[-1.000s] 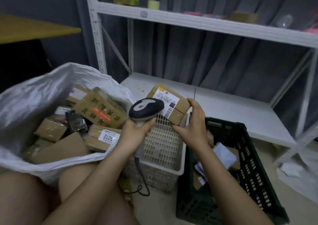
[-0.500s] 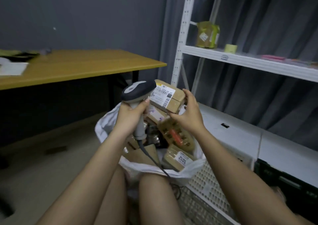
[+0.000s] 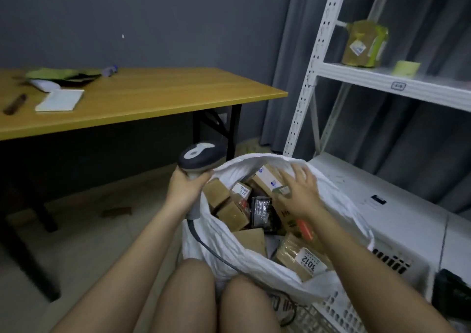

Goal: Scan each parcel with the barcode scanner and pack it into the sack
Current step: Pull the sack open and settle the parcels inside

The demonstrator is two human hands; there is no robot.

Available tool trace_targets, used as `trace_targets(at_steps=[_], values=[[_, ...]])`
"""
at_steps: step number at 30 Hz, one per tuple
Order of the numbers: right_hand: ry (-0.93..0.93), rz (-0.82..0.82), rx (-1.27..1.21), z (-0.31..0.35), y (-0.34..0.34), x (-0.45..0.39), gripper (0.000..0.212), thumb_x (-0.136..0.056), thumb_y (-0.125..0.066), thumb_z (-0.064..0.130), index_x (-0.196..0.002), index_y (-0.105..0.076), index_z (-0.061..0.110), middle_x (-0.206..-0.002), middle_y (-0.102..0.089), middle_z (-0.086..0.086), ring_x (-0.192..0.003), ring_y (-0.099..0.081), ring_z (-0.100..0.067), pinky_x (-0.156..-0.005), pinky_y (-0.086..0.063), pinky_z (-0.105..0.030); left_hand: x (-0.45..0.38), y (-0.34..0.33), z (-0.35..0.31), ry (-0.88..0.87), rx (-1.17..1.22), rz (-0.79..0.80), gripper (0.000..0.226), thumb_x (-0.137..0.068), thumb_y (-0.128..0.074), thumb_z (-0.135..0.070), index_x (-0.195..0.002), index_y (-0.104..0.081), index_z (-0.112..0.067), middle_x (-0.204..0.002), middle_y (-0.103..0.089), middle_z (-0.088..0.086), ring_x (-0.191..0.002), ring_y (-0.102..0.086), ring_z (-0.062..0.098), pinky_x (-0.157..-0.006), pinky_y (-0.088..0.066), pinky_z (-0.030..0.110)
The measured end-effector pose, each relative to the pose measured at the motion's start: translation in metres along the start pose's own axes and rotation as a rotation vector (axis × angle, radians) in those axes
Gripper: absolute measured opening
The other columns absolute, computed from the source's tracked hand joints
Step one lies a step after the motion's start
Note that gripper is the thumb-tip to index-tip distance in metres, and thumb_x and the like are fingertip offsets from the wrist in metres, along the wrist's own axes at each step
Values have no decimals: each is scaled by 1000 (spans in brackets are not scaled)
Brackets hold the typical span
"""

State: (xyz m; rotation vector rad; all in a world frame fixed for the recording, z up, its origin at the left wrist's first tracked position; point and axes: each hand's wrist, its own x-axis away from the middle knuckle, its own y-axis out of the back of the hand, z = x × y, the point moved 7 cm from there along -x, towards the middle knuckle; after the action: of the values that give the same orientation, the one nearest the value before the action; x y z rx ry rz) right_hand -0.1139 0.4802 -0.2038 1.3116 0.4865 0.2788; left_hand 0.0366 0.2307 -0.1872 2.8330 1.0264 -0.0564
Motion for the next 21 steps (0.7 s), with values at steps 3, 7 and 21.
trace_targets(at_steps=[3, 7, 21], values=[[-207, 22, 101, -49, 2, 9, 67, -92, -46, 59, -151, -24, 34, -163, -7, -6, -148, 0, -35, -120, 0, -54, -20, -6, 23, 69, -170, -50, 75, -60, -68, -64, -122, -60, -23, -119, -64, 3, -115, -57, 26, -103, -42, 49], [-490, 150, 47, -96, -2, 18, 88, -84, -27, 82, -154, -15, 30, -163, -4, -13, -147, -2, -40, -117, -1, -60, -36, -15, 59, 256, -274, -51, 81, -59, -64, -66, -125, -57, -20, -127, -58, 9, -126, -45, 33, -109, -32, 52], [-492, 133, -410, -113, -12, 14, 68, -98, -45, 48, -155, -10, 32, -162, -10, -12, -145, -17, -39, -115, -22, -52, -34, -62, 102, 331, 51, 78, 34, -86, -70, -22, -115, -59, -10, -104, -63, 9, -93, -58, 22, -81, -44, 31]])
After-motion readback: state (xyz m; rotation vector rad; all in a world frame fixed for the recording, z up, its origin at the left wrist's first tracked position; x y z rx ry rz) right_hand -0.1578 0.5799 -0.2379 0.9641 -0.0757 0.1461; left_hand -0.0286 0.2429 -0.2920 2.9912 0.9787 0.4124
